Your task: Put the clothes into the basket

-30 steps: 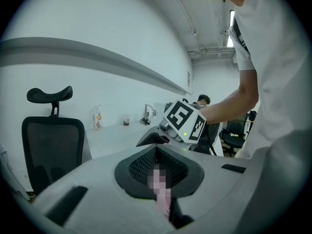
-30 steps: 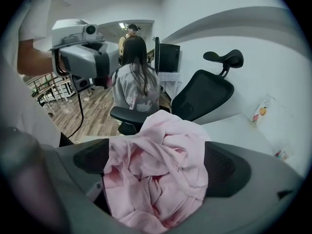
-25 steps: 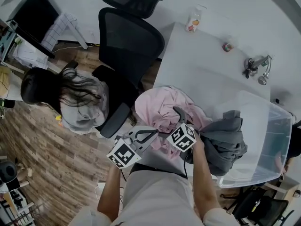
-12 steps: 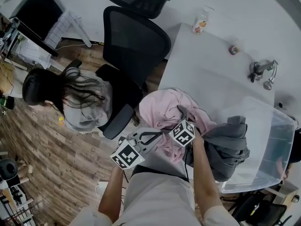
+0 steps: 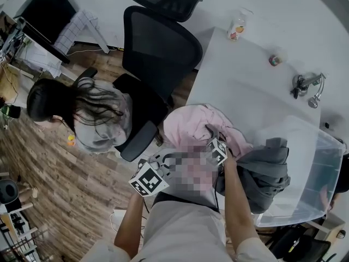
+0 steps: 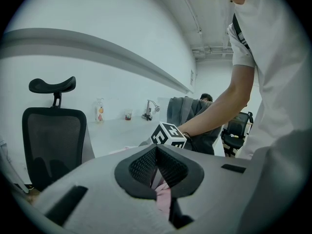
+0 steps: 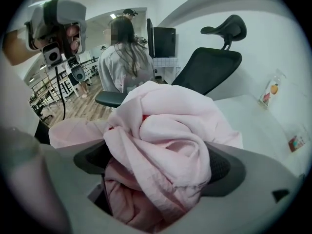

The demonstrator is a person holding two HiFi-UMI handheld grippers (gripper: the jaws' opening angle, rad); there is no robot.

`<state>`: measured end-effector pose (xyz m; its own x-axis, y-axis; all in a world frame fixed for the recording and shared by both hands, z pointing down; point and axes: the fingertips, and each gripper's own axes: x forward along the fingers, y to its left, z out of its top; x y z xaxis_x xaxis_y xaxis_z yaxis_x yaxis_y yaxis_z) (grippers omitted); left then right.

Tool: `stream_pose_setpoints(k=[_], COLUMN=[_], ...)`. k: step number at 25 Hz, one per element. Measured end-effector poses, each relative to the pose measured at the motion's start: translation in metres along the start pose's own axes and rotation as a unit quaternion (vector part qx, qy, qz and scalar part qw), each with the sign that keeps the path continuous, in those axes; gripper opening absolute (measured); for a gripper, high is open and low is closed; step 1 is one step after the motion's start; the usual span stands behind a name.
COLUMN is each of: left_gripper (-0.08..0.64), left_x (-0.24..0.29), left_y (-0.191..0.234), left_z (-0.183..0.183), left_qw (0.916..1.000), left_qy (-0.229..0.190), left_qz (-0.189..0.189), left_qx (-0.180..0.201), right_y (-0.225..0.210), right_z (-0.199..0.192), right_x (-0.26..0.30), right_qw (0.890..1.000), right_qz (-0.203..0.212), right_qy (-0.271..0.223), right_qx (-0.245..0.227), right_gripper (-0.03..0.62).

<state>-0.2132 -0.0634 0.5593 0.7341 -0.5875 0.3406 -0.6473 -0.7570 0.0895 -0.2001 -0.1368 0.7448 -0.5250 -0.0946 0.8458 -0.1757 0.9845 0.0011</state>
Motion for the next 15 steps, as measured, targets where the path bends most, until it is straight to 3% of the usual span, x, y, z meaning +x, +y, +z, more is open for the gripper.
stream_pose_setpoints(k=[3,10,15], left_gripper=[0.003,0.003,0.003], left_x=[-0.001,-0.001,-0.003], left_y=[0.0,-0.001,-0.003], left_z=[-0.001,-0.003,-0.003], left_qw=[1.0,1.0,1.0], left_qy=[0.0,0.002,0.0], left_qz=[0.002,0.003,0.004], left_qx=[-0.002,-0.004,-0.004], right_y=[0.004,0.021,0.025], right_z=[-0.001,-0.003,-0.004], right_x=[0.0,-0.002,-0.005], right_qw=[1.0,1.0,0.998], right_qz=[0.005,0.003,0.007], right_qy=[0.004,0.016,0.007], right_qx=[0.003,0.02,0.062], right_gripper=[0.545,0.225,0.153])
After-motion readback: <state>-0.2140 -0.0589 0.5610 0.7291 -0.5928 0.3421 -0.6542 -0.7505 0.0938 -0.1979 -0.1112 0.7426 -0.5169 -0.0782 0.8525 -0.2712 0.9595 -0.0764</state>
